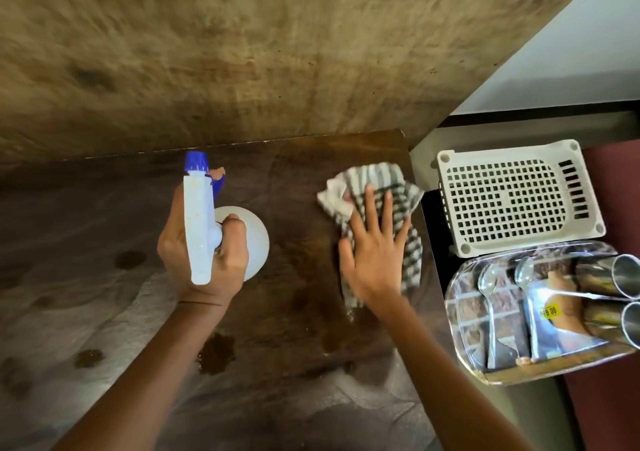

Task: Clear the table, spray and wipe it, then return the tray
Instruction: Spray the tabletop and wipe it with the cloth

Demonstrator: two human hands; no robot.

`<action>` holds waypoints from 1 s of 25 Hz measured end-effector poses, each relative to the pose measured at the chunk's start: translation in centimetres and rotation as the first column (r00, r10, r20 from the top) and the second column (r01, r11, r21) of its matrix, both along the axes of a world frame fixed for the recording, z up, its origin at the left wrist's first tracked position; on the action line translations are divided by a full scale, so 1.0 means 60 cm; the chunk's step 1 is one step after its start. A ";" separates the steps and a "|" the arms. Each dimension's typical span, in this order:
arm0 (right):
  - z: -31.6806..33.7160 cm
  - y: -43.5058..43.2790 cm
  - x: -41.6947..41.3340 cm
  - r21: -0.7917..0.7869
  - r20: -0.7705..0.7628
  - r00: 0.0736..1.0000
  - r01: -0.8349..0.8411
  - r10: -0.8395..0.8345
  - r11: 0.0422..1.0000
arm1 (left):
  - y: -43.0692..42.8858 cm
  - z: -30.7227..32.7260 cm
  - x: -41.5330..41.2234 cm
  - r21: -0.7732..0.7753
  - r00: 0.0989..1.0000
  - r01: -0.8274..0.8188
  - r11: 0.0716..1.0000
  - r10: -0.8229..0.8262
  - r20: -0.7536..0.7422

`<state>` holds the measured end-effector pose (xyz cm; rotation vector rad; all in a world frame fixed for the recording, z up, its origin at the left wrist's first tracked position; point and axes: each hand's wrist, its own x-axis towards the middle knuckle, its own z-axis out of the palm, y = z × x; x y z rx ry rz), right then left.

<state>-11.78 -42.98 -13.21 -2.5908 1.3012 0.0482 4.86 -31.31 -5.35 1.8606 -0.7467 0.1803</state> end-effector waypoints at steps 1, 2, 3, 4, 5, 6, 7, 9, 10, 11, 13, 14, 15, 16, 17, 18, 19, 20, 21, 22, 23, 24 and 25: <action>0.004 0.035 -0.032 0.015 -0.004 0.999 -0.054 0.054 0.998 | -0.001 0.001 -0.001 0.004 1.000 0.000 1.000 0.000 -0.010; 0.007 0.057 -0.057 0.019 -0.016 0.997 -0.073 0.074 0.997 | -0.004 0.001 0.000 0.007 1.000 0.009 1.000 -0.009 -0.026; 0.008 0.058 -0.071 0.019 -0.026 0.998 -0.063 0.064 0.998 | -0.007 0.003 0.002 0.011 0.998 0.033 0.999 -0.033 -0.059; 0.009 0.044 -0.069 0.022 -0.036 0.999 -0.031 0.032 0.999 | -0.008 0.005 0.005 0.011 0.994 0.066 0.998 -0.065 -0.091; 0.009 0.020 -0.050 0.017 -0.064 0.998 0.017 -0.016 1.000 | -0.009 0.009 0.007 0.005 0.990 0.092 0.996 -0.090 -0.109; 0.011 -0.006 -0.017 0.010 -0.096 0.994 0.059 -0.057 0.998 | -0.008 0.015 0.010 -0.005 0.987 0.104 0.995 -0.104 -0.121; 0.012 -0.036 0.026 0.002 -0.117 0.990 0.083 -0.082 0.997 | -0.007 0.021 0.014 -0.022 0.984 0.104 0.994 -0.106 -0.146; 0.009 -0.082 0.120 0.005 -0.128 0.989 0.079 -0.078 0.997 | 0.002 0.033 0.018 -0.045 0.972 0.062 0.997 -0.071 -0.226; 0.007 -0.091 0.162 0.010 -0.125 0.991 0.047 -0.045 0.999 | 0.010 0.036 0.019 -0.046 0.968 0.032 0.998 -0.043 -0.246; 0.003 -0.089 0.197 0.013 -0.121 0.993 -0.008 0.010 1.000 | 0.017 0.039 0.022 -0.046 0.968 0.014 0.999 -0.025 -0.251; -0.002 -0.050 0.230 0.005 -0.118 0.981 -0.152 0.151 0.988 | 0.034 0.041 0.030 -0.048 0.962 0.011 0.999 -0.024 -0.271; -0.004 -0.016 0.225 -0.006 -0.107 0.969 -0.226 0.224 0.974 | 0.042 0.041 0.036 -0.048 0.959 0.015 0.999 -0.028 -0.282; -0.003 0.023 0.204 -0.021 -0.088 0.952 -0.297 0.294 0.955 | 0.050 0.040 0.041 -0.040 0.957 0.018 0.999 -0.029 -0.289; -0.001 0.061 0.168 -0.024 -0.066 0.933 -0.357 0.355 0.934 | 0.056 0.039 0.045 -0.027 0.956 0.021 0.999 -0.028 -0.294; 0.000 0.093 0.122 -0.022 -0.048 0.912 -0.408 0.407 0.913 | 0.061 0.037 0.046 -0.013 0.956 0.026 1.000 -0.029 -0.293; 0.001 0.115 0.070 -0.013 -0.052 0.897 -0.440 0.439 0.898 | 0.064 0.036 0.046 -0.008 0.957 0.033 0.999 -0.034 -0.289; 0.003 0.122 0.021 0.000 -0.070 0.895 -0.441 0.440 0.897 | 0.064 0.036 0.045 -0.009 0.957 0.041 0.999 -0.042 -0.287; 0.005 0.111 -0.016 0.012 -0.089 0.908 -0.410 0.409 0.912 | 0.063 0.035 0.045 -0.008 0.957 0.048 0.999 -0.048 -0.288; 0.007 0.087 -0.035 0.011 -0.097 0.938 -0.334 0.334 0.942 | 0.061 0.033 0.046 -0.001 0.957 0.051 0.999 -0.049 -0.285; 0.007 0.056 -0.030 0.012 -0.110 0.967 -0.230 0.230 0.973 | 0.059 0.032 0.047 0.006 0.960 0.051 0.999 -0.048 -0.277; 0.012 0.022 0.002 0.020 -0.128 0.985 -0.112 0.114 0.993 | 0.059 0.030 0.049 0.004 0.962 0.053 0.999 -0.050 -0.267; 0.015 -0.013 0.052 0.021 -0.144 0.990 0.005 -0.002 1.000 | 0.058 0.027 0.051 -0.006 0.964 0.059 0.998 -0.059 -0.261; 0.016 -0.043 0.111 0.020 -0.148 0.986 0.086 -0.083 0.996 | 0.057 0.025 0.052 -0.016 0.962 0.065 0.998 -0.067 -0.263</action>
